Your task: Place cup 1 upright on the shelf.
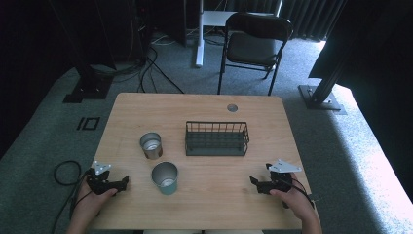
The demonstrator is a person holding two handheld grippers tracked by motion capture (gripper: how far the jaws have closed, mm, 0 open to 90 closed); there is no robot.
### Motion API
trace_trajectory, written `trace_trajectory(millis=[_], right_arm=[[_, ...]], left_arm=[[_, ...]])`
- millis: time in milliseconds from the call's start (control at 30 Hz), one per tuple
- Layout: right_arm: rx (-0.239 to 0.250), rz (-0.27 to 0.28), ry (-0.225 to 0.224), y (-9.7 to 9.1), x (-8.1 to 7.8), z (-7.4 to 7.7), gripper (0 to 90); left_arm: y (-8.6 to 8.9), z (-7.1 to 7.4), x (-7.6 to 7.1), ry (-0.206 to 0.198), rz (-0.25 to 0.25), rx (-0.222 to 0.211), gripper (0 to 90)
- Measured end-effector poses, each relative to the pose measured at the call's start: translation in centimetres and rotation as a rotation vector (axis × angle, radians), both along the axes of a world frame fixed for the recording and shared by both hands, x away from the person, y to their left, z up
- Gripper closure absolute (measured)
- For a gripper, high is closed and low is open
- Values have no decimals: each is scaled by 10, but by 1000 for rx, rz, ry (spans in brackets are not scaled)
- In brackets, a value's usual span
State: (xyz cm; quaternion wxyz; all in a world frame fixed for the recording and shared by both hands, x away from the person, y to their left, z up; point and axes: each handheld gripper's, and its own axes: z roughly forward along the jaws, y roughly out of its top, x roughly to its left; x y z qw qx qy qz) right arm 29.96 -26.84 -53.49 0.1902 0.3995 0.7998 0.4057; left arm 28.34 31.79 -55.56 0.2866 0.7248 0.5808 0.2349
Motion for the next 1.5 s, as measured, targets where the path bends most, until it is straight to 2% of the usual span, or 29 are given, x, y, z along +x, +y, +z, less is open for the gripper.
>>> trace_trajectory(millis=[367, 800, 1133, 1500], right_arm=[[31, 91, -14, 26, 2, -1, 115], [58, 180, -31, 49, 3, 3, 115], [56, 272, -32, 74, 2, 2, 115], [63, 346, -33, 100, 1, 0, 115]], left_arm=[[0, 0, 0, 0, 0, 0, 19], [0, 0, 0, 0, 0, 0, 19], [0, 0, 0, 0, 0, 0, 19], [0, 0, 0, 0, 0, 0, 19]])
